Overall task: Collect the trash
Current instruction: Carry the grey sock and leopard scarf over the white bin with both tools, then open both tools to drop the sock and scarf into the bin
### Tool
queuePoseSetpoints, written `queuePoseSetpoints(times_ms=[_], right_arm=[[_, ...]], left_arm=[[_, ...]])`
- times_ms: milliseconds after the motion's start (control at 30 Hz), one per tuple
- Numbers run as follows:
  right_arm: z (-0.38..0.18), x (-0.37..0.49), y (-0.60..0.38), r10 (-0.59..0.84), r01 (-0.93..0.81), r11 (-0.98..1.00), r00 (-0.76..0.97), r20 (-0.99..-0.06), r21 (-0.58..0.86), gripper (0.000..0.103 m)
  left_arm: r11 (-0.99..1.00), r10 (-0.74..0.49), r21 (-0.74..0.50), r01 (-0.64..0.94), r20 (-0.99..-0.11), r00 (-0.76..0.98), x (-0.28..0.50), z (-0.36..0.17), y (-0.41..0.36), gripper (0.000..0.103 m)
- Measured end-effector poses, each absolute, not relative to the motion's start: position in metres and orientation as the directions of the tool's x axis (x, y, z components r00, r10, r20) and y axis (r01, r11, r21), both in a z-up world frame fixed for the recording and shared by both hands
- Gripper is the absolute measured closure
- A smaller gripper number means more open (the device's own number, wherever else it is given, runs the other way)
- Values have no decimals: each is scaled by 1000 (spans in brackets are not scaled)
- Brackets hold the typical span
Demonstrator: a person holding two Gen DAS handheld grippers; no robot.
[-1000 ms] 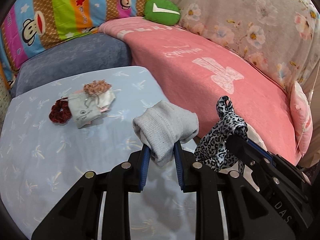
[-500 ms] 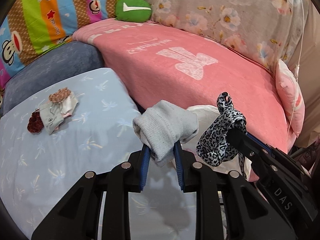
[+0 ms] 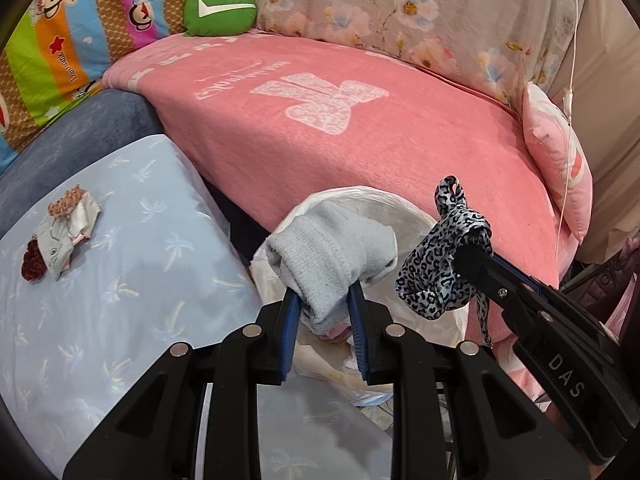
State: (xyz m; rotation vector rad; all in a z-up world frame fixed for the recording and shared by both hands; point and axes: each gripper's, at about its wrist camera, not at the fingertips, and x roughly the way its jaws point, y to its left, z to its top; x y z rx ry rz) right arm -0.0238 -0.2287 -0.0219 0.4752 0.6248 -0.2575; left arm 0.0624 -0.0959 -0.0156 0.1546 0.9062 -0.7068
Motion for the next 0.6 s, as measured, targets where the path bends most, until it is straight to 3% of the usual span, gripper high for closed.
queuePoseSetpoints(times_ms=[400, 467, 533, 600], right_arm=[[-30, -29, -247, -118, 410, 843, 772, -625, 348, 91], [-30, -28, -248, -124, 415, 842, 772, -623, 346, 91], [-30, -28, -248, -128, 416, 842, 773, -622, 343, 90], [-30, -27, -247, -131, 418, 842, 773, -621, 342, 88]], left_arm=[[741, -511, -183, 646, -778, 366, 61, -22, -114, 77], [744, -511, -182, 643, -775, 372, 62, -22, -113, 72], [751, -509, -180, 636, -771, 382, 62, -22, -112, 57], [757, -508, -176, 629, -765, 397, 62, -21, -110, 50]])
